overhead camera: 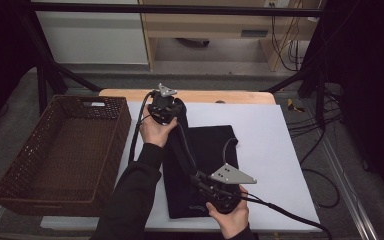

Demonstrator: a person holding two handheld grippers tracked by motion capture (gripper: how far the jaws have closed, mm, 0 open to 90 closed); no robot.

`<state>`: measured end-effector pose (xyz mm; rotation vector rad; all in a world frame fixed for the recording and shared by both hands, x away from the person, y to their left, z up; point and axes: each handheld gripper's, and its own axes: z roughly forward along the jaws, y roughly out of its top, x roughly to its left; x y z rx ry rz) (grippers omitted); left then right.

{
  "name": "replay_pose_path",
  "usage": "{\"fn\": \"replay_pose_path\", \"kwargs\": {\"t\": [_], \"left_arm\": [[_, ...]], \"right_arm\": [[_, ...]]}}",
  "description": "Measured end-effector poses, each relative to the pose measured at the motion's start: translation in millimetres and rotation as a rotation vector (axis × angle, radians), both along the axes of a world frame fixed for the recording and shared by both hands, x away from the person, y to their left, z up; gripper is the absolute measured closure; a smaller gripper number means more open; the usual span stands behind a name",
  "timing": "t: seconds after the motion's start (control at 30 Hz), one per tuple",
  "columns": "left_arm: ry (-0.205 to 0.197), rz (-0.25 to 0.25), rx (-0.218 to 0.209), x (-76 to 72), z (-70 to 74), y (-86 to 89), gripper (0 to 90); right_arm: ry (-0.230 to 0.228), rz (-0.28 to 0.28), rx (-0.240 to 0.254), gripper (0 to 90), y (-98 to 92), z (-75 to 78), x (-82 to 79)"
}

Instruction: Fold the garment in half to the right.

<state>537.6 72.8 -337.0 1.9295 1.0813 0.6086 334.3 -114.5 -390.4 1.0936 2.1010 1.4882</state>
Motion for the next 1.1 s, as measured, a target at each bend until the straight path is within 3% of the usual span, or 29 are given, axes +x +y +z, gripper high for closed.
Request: {"fn": "replay_pose_path", "kwargs": {"t": [0.33, 0.6, 1.1], "left_arm": [[0.020, -0.029, -0.007, 6.0, -11.6, -26.3, 83.5], [0.043, -0.045, -0.002, 12.6, -21.9, -44.0, 83.4], [0.076, -0.069, -0.005, 24.6, -42.3, -69.5, 81.4]], "right_arm": [[0.022, -0.034, -0.023, 77.6, -21.3, -10.2, -2.7], [0.054, -0.057, -0.014, 77.3, -33.5, -21.5, -1.9], [0.057, -0.091, -0.058, 75.5, -45.8, -28.8, -2.4]]}}
